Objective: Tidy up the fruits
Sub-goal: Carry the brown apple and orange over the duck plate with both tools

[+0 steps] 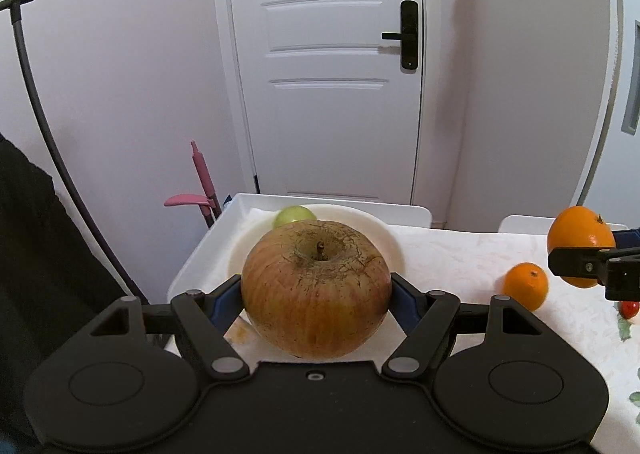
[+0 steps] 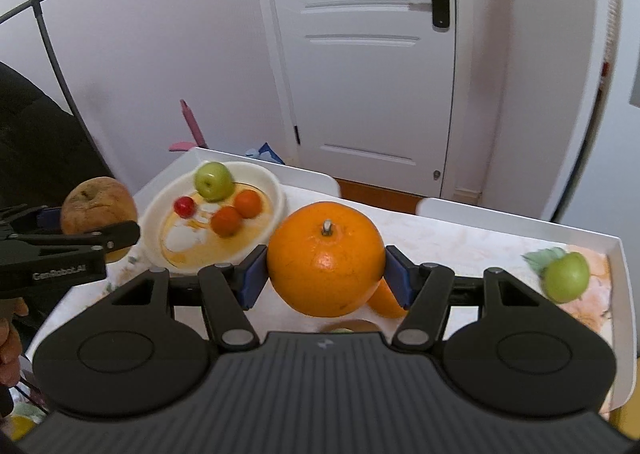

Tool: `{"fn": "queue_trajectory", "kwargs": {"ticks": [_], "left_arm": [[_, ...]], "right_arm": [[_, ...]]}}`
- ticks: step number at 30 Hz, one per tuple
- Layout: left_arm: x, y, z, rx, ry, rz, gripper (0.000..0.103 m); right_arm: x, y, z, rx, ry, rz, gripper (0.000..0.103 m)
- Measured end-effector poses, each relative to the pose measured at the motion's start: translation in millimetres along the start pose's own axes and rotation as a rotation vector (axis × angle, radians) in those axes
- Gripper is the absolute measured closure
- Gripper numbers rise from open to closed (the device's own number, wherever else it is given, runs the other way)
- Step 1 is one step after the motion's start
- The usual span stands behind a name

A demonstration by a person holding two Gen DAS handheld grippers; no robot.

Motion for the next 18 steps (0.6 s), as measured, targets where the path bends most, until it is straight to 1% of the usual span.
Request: {"fn": "queue_trajectory", "kwargs": {"ticks": [9,18], "left_arm": [[-35,29,13,-0.021,0.056,-0.074,0.025],[-48,73,14,-0.047,0.146,-0.17,0.025]], "right_arm": [[-40,32,14,-0.016,0.039,-0.037,0.027],[-62,64,18,-0.032,0.085,-0.089,0.027]]}}
Point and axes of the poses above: each gripper's, at about its wrist camera, not at the fingertips, and y roughly the way its jaws point, x to its right, z to its top, the point moved 9 cm from there along y, roughly the way its jaws point, and after that the axes turned 1 degree about -x, right-handed, at the moved point
